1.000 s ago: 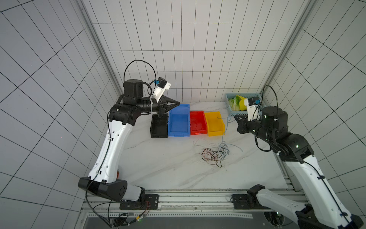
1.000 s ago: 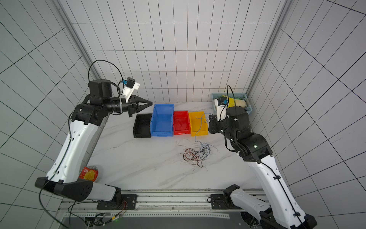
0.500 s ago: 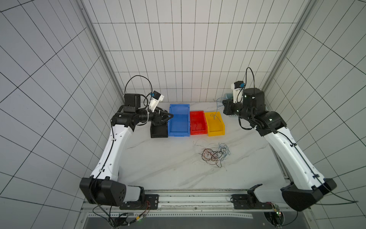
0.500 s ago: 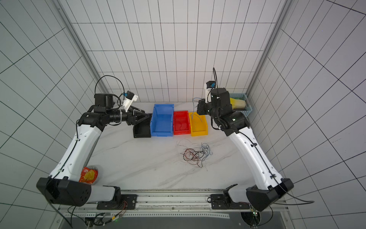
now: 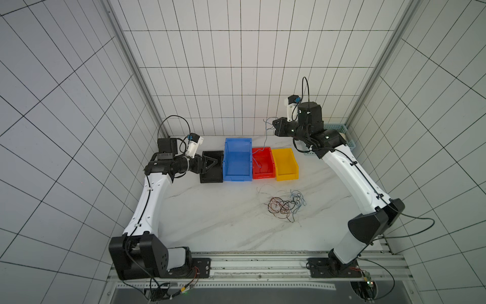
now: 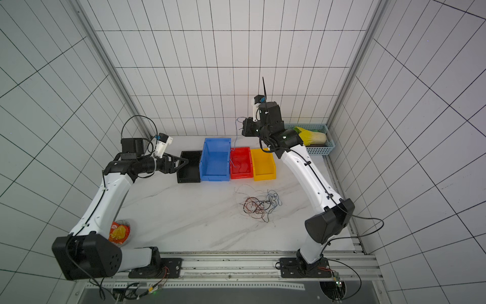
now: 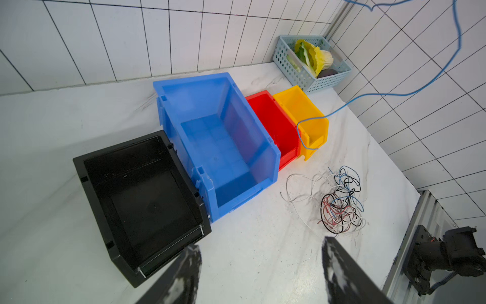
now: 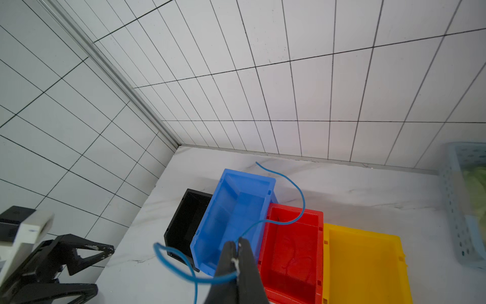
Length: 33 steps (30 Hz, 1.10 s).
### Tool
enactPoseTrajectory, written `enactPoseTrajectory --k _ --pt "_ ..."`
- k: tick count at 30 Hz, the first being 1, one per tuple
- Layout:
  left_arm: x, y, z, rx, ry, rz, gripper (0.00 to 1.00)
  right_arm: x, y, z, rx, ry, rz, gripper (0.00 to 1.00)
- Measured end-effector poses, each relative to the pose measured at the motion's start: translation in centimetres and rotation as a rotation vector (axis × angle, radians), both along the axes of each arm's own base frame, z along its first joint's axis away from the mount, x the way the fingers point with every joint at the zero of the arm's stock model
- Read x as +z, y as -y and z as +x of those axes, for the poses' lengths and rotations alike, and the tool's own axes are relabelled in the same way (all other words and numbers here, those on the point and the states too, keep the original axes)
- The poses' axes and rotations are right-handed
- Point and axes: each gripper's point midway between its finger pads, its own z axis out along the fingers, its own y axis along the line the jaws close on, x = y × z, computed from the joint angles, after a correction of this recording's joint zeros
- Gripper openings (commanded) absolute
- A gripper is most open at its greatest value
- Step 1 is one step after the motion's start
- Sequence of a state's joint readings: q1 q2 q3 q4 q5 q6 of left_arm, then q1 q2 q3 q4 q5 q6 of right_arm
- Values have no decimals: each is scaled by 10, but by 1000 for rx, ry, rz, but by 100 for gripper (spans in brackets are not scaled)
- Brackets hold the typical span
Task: Untangle and sort cables by color
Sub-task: Place the cable in the bin.
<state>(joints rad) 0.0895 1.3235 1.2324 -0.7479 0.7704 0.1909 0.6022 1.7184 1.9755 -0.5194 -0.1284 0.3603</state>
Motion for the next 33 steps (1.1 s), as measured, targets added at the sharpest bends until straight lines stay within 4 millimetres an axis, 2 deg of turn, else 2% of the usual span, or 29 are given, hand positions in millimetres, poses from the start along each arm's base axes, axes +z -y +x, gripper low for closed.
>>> enactPoseTrajectory --k 2,5,11,15,17,20,28,30,33 --pt "-10 -6 -1 22 -21 9 71 1 -16 8 22 5 18 0" --pt "-23 -13 -3 47 -47 25 71 -8 -37 24 43 -4 24 0" --pt "-38 -21 -4 74 -72 54 71 -52 -78 54 74 -42 -10 0" --pt "-41 -23 -4 79 -76 67 71 -85 -104 60 108 -76 -41 0" --pt "-42 -24 -4 82 -76 73 71 -103 -115 58 131 -98 -58 0" --pt "-43 -24 -4 84 -75 78 71 -118 -129 51 161 -120 -73 0" --pt "-43 -25 -4 86 -75 80 71 -122 -139 41 194 -128 -75 0" --pt "-43 -25 -4 84 -74 81 71 -134 -137 39 193 -151 -90 0" --pt "-44 -25 -4 80 -72 84 71 -168 -133 33 191 -220 -131 0"
